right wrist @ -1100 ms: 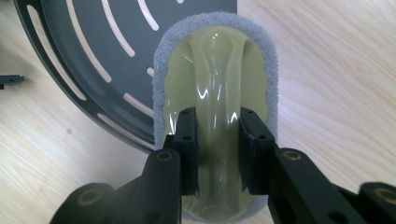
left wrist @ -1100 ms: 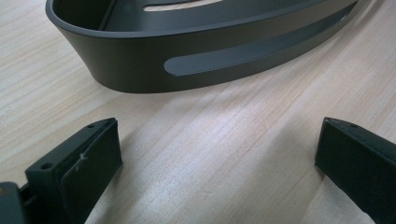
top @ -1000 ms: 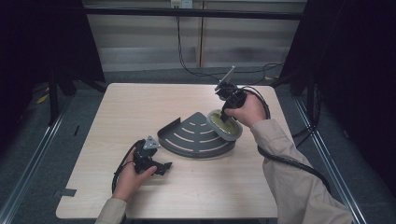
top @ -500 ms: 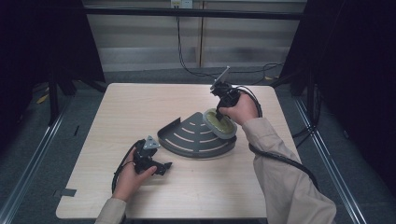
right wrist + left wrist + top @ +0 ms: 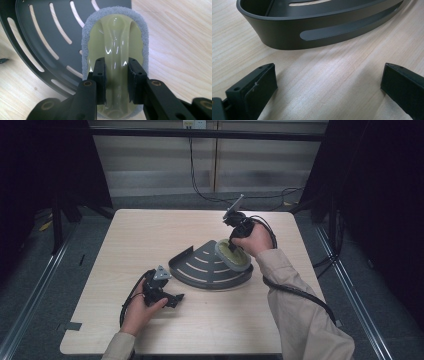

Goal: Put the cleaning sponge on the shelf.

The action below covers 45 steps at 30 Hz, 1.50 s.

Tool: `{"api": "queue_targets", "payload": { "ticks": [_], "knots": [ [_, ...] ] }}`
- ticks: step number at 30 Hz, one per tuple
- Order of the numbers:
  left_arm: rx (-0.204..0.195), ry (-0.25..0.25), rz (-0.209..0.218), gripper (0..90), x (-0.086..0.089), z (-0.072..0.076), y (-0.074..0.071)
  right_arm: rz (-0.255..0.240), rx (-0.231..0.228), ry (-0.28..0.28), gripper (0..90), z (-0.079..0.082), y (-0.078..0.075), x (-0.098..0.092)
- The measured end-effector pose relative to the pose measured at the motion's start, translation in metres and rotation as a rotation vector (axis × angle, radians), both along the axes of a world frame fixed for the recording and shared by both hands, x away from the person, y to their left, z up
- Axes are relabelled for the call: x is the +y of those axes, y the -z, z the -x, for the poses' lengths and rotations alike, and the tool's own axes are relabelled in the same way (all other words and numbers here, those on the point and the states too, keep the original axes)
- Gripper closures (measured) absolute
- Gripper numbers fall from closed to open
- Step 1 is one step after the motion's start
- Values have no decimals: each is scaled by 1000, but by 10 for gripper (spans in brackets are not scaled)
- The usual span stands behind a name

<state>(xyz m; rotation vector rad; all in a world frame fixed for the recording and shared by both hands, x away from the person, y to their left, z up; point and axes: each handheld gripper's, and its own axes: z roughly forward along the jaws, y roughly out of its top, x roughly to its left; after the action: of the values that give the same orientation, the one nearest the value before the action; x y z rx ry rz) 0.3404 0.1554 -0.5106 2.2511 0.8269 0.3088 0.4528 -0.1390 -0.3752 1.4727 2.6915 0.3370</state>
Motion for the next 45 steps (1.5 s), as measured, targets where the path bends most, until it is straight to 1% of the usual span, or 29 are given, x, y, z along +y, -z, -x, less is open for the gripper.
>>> {"api": "queue_targets", "payload": {
  "ticks": [1,4,8,10,12,15,16,20,26,31,36,38,39,43,45],
  "knots": [
    [-1,2,2,0,0,0,0,2,-1,-12,717,1,2,3],
    [1,0,-3,0,0,0,0,0,-2,-14,717,2,3,6],
    [0,0,0,0,0,0,0,12,0,-20,716,2,6,10],
    [-1,2,1,0,0,0,0,5,-3,-18,716,2,8,10],
    [-1,2,1,0,0,0,0,5,4,-14,716,2,13,8],
    [-1,2,1,0,0,0,0,11,7,-15,716,2,16,7],
    [-1,2,2,0,0,0,0,4,12,-13,716,3,19,5],
    [-2,2,1,0,0,0,0,6,19,-16,716,3,23,4],
    [-1,2,2,0,0,0,0,9,17,-18,715,4,29,3],
    [0,2,2,0,0,0,0,10,29,-17,715,4,35,3],
    [-1,3,2,0,0,0,0,14,31,-16,715,4,38,3],
    [-1,4,2,0,0,0,0,3,30,-14,715,4,39,3],
    [1,4,-1,0,0,0,0,9,36,-18,714,3,40,3],
    [1,3,1,0,0,0,0,9,31,-17,714,3,42,4],
    [-1,2,4,0,0,0,0,6,38,-16,713,4,44,3]
  ]
}}
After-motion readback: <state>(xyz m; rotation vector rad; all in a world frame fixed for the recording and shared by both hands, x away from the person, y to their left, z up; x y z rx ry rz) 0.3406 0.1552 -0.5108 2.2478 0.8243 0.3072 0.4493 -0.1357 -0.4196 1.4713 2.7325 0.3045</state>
